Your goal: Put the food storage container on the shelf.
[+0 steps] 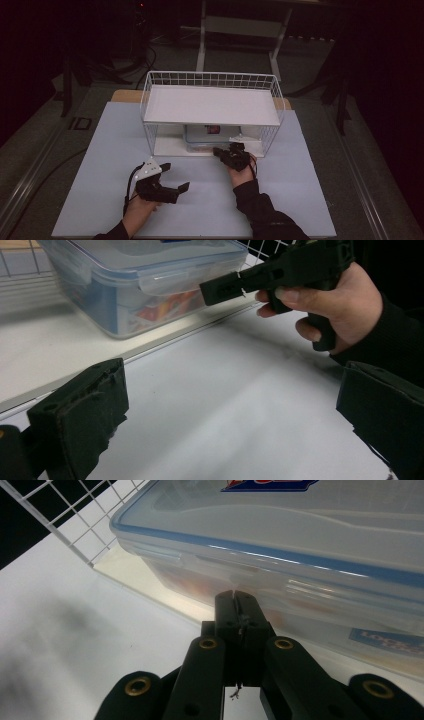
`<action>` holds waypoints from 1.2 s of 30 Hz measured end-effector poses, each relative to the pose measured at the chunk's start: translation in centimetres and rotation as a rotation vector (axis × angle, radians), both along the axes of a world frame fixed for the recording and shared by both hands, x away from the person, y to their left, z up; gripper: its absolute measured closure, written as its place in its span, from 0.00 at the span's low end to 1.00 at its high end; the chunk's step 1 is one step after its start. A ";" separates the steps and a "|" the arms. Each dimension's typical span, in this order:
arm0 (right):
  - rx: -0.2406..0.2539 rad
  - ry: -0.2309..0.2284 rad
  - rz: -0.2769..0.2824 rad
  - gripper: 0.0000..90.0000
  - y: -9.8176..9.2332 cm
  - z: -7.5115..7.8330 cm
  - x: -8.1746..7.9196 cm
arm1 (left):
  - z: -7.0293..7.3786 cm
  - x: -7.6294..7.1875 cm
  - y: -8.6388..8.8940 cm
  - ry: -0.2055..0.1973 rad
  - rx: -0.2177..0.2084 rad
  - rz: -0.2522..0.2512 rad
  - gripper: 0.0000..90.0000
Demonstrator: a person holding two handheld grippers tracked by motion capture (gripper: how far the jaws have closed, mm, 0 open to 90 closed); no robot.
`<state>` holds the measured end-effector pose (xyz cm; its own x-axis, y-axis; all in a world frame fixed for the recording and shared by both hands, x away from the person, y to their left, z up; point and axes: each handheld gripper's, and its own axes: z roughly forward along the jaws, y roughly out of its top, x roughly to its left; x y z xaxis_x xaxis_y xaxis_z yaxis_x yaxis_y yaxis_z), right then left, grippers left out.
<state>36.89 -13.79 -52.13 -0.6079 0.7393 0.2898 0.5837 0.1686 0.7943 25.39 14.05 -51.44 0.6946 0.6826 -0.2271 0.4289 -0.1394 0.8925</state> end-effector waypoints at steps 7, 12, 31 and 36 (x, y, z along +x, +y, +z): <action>0.004 -0.012 -0.006 0.98 0.6 -0.1 0.9 | 0.0 -0.1 0.0 -0.001 0.001 -0.004 0.00; 0.007 -0.011 -0.008 0.99 0.9 0.1 1.5 | 0.0 0.0 0.0 0.006 0.002 -0.003 0.00; -0.010 -0.093 0.110 0.40 0.5 0.3 -2.9 | 0.7 -0.5 -0.5 -0.023 0.007 -0.063 0.00; 0.047 -0.098 0.166 0.19 -0.8 1.1 -4.4 | 1.0 -0.6 -0.6 -0.023 0.004 -0.093 0.00</action>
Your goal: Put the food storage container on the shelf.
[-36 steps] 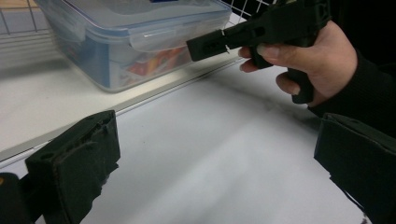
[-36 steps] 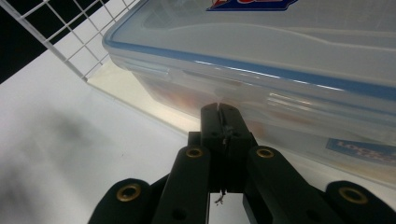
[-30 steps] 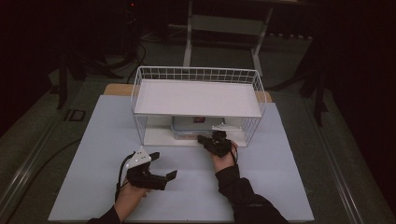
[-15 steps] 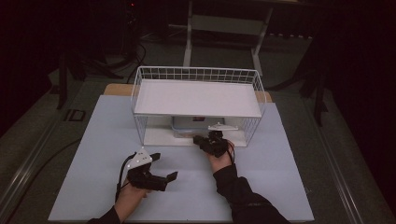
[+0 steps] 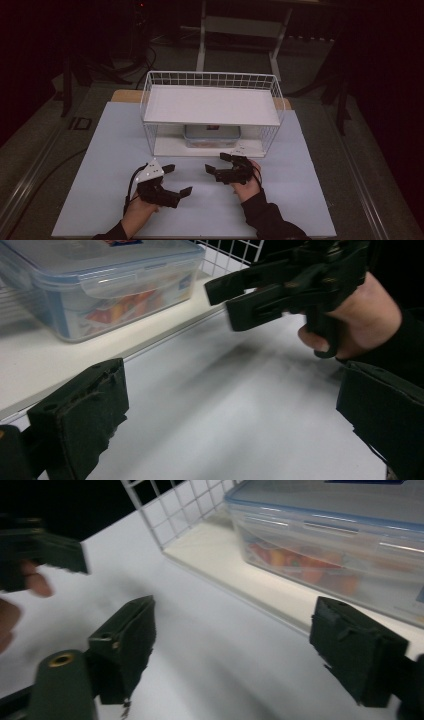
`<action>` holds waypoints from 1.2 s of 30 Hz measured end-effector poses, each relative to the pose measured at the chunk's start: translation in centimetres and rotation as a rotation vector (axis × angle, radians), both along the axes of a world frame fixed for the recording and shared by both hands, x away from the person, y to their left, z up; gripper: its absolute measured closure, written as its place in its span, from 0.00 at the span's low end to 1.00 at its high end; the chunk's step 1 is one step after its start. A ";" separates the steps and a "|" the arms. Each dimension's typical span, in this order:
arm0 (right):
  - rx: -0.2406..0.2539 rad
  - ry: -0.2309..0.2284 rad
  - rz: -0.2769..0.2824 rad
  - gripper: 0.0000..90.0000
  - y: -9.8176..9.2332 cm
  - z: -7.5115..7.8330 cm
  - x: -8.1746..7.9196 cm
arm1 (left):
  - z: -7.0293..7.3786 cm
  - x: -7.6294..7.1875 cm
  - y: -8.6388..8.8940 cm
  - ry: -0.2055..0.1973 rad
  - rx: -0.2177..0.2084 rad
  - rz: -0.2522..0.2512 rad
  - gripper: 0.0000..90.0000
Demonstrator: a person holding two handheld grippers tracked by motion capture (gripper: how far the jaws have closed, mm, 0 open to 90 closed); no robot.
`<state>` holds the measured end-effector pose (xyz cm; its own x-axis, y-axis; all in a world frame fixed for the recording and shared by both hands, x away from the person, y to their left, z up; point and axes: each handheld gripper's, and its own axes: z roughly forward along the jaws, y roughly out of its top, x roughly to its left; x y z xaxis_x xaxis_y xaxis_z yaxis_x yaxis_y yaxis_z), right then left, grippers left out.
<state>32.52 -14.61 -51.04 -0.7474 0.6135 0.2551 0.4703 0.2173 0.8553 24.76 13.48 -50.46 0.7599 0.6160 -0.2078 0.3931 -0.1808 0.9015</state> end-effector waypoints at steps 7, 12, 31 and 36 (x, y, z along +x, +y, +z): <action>-0.018 -0.022 0.019 0.15 -1.9 1.0 -1.7 | 0.3 -0.1 0.3 -0.001 0.022 -0.089 0.00; -0.019 -0.069 0.005 0.15 -3.9 1.9 -3.4 | 0.7 -0.4 0.7 0.001 0.020 -0.102 0.00; -0.050 -0.097 -0.021 0.17 -9.4 1.7 -7.5 | 0.6 -2.6 4.1 0.012 0.040 -0.058 0.00; -0.063 -0.107 0.005 0.17 -10.4 1.3 -8.7 | 0.7 -3.5 5.2 0.004 0.034 -0.050 0.01</action>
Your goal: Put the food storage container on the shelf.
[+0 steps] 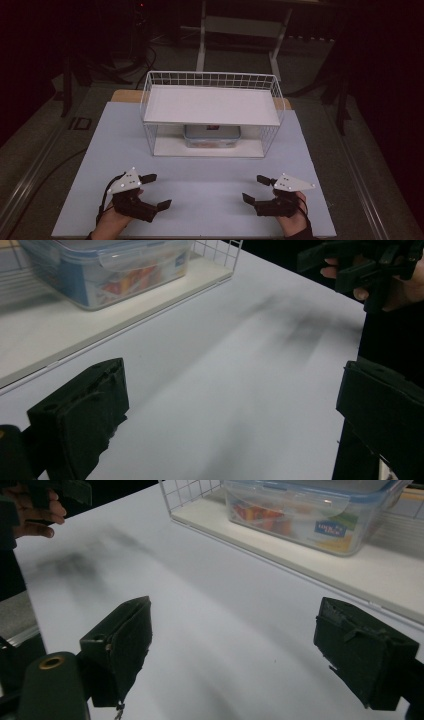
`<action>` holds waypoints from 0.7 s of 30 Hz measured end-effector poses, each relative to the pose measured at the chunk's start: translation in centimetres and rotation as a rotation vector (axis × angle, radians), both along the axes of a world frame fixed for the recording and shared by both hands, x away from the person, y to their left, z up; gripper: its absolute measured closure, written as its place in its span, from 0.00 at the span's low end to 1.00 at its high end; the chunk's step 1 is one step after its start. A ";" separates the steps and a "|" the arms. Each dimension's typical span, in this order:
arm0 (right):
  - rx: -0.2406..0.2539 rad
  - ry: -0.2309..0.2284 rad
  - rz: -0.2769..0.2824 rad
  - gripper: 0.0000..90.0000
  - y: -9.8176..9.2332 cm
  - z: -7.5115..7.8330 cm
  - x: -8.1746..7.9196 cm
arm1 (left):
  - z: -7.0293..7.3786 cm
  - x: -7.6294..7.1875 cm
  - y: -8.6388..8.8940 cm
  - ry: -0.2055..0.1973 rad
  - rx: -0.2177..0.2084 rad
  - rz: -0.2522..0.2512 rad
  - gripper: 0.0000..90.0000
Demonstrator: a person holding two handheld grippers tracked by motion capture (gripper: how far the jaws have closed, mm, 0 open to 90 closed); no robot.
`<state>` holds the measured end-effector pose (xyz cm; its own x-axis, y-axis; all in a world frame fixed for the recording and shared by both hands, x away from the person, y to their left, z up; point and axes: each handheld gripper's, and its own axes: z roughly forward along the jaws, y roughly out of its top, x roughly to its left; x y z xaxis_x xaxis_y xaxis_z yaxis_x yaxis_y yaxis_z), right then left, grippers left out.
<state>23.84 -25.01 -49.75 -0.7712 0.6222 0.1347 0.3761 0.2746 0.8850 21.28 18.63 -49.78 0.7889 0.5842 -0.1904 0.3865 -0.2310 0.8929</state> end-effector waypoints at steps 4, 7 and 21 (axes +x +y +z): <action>0.005 0.011 0.009 0.17 -0.7 -0.1 -0.7 | 0.1 -0.7 0.6 -0.007 -0.001 0.001 0.00; 0.001 0.023 0.022 0.17 -1.0 -0.2 -1.0 | 0.0 -0.9 0.9 -0.008 0.006 0.007 0.01; -0.012 0.071 -0.014 0.17 -2.8 -1.0 -0.9 | -1.0 -0.8 2.5 0.022 -0.017 0.054 0.01</action>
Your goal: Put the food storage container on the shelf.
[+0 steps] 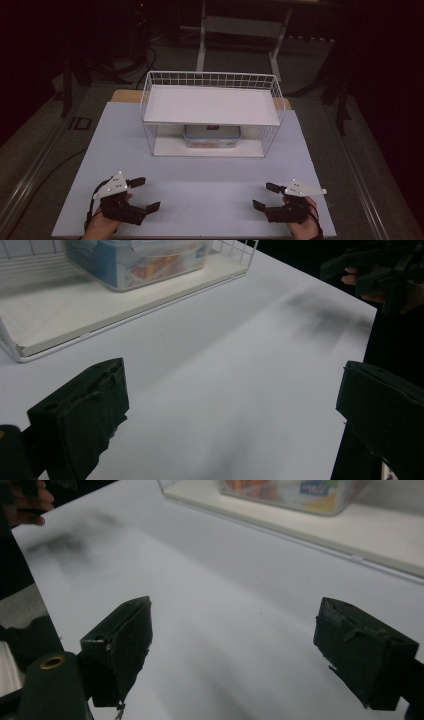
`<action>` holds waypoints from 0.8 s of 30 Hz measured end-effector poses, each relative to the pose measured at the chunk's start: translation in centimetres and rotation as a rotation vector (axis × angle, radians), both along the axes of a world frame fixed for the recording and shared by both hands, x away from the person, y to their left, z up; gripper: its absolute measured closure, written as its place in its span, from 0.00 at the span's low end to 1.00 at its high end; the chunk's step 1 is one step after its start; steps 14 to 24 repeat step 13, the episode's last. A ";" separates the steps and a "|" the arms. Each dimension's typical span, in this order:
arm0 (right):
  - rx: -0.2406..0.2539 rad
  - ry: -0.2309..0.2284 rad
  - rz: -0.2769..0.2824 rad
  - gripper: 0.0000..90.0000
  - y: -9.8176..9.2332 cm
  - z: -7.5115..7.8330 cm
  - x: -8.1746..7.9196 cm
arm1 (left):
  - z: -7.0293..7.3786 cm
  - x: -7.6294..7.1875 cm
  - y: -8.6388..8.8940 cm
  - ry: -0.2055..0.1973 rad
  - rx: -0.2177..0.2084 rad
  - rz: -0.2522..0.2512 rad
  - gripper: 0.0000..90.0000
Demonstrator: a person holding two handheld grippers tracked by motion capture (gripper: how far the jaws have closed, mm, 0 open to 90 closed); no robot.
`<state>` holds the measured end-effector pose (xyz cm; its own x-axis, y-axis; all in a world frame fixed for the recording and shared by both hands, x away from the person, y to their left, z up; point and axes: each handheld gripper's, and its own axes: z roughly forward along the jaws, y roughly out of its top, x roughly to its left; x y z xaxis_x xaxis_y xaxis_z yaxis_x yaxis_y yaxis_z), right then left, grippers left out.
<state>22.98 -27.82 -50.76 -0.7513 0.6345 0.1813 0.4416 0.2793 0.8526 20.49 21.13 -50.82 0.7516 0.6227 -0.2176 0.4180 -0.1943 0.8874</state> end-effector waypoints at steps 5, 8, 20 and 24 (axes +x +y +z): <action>-0.006 0.015 0.014 0.17 0.2 -0.3 0.2 | 0.0 0.1 0.3 -0.005 -0.019 0.019 0.01; 0.001 0.019 0.005 0.17 0.0 -0.3 0.3 | -0.1 0.2 0.3 0.009 -0.041 0.018 0.01; 0.014 0.004 -0.009 0.17 -0.1 -0.1 0.4 | -0.2 0.2 -0.2 0.016 -0.038 0.003 0.01; 0.014 0.004 -0.009 0.17 -0.1 -0.1 0.4 | -0.2 0.2 -0.2 0.016 -0.038 0.003 0.01</action>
